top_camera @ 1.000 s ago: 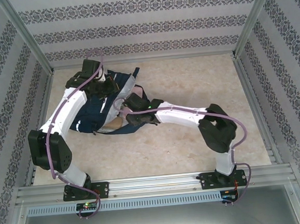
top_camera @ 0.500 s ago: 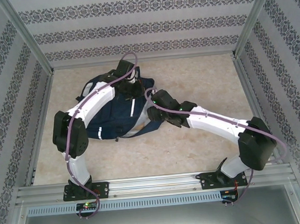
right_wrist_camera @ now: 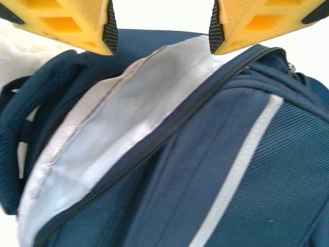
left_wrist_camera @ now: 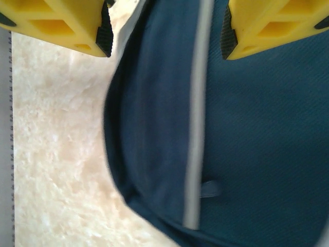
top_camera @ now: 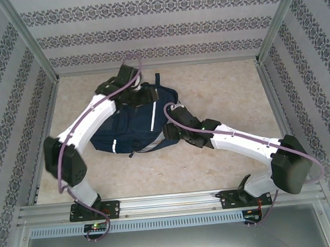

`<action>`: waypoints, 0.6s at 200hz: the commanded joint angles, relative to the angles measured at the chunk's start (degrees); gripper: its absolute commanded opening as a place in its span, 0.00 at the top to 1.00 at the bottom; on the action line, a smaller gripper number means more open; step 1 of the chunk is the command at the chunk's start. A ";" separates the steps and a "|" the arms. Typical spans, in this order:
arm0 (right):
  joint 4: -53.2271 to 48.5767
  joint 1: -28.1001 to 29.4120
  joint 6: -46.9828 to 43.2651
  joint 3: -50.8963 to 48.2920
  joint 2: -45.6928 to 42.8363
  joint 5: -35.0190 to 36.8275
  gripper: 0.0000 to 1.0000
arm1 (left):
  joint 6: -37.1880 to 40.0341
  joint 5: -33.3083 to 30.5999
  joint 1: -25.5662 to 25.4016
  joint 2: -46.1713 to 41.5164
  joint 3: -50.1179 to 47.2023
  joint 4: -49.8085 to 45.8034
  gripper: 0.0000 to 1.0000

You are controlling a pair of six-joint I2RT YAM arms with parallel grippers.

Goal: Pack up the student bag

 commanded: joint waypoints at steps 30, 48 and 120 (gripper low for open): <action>1.46 5.69 2.60 4.23 5.82 -0.20 0.47 | -4.20 -5.44 10.15 -20.50 -24.34 -3.39 0.42; 1.19 7.51 2.83 6.54 8.28 -0.30 0.47 | -7.26 -4.52 12.76 -26.13 -32.99 -1.95 0.43; -0.38 10.87 3.11 13.93 15.65 -0.80 0.46 | -17.23 4.94 18.31 -27.62 -53.11 22.22 0.33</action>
